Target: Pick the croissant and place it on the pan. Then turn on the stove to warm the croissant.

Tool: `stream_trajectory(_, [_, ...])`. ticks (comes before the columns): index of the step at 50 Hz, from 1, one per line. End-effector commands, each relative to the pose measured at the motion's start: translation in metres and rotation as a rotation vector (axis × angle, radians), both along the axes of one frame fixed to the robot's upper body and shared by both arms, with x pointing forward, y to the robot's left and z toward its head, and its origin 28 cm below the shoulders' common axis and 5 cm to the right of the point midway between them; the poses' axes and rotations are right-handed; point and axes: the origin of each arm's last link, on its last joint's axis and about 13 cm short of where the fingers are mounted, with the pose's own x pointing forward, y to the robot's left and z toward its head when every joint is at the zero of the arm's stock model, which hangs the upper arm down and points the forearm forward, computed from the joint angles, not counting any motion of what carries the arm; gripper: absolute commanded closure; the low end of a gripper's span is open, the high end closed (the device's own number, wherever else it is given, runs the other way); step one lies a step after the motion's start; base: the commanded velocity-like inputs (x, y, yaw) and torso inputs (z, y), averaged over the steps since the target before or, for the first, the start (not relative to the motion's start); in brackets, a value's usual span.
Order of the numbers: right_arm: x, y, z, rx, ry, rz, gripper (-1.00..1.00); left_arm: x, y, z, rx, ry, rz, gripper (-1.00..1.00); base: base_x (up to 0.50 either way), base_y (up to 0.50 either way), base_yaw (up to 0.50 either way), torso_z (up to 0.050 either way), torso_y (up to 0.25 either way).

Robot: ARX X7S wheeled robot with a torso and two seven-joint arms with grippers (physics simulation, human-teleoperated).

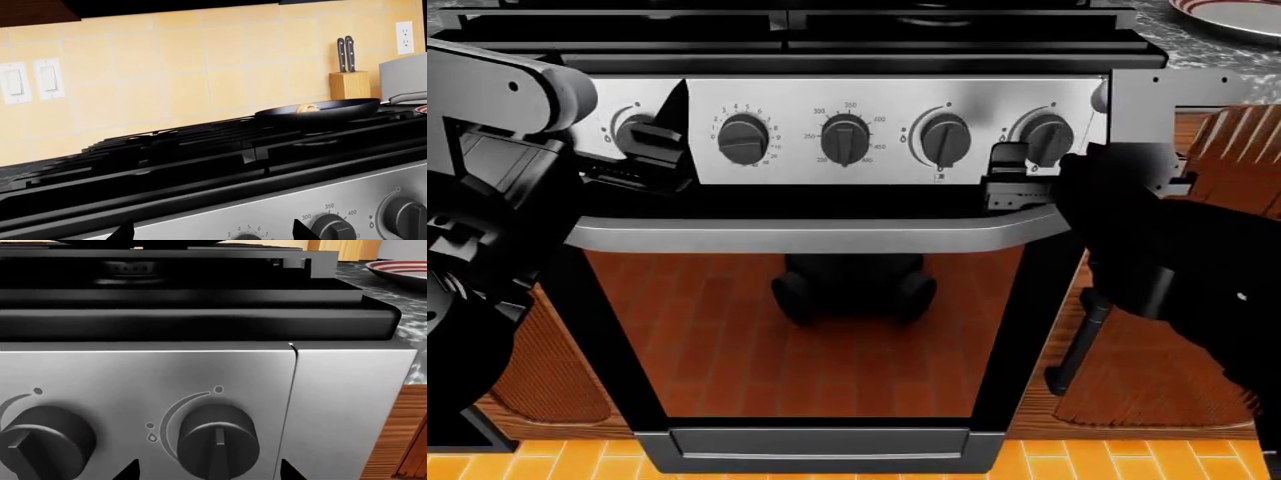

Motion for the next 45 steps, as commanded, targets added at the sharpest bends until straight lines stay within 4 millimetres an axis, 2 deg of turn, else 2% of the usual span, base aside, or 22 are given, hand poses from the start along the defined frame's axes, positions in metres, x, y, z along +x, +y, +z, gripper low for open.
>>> stream_trajectory(1, [0.0028, -0.0001, -0.0009, -0.005, 0.002, -0.003, -1.0, -0.0001, 0.0, 0.0, -0.003, 0.004, 0.001, -1.0, 0.0, 0.0, 0.0, 0.0, 0.0])
stream_trajectory(27, [0.0074, -0.0015, -0.0019, -0.012, 0.002, -0.013, -1.0, -0.0002, -0.0001, 0.0, -0.007, 0.008, 0.006, -1.0, 0.0, 0.0, 0.0, 0.0, 0.0])
stream_trajectory(28, [0.0071, -0.0014, -0.0019, -0.014, 0.001, -0.013, 1.0, -0.0002, -0.0001, 0.0, -0.007, 0.008, 0.006, -1.0, 0.0, 0.0, 0.0, 0.0, 0.0])
stream_trajectory(45, [0.0049, -0.0009, -0.001, -0.026, -0.003, -0.012, 1.0, -0.0002, -0.0001, 0.0, -0.006, 0.008, 0.005, -1.0, 0.0, 0.0, 0.0, 0.0, 0.0])
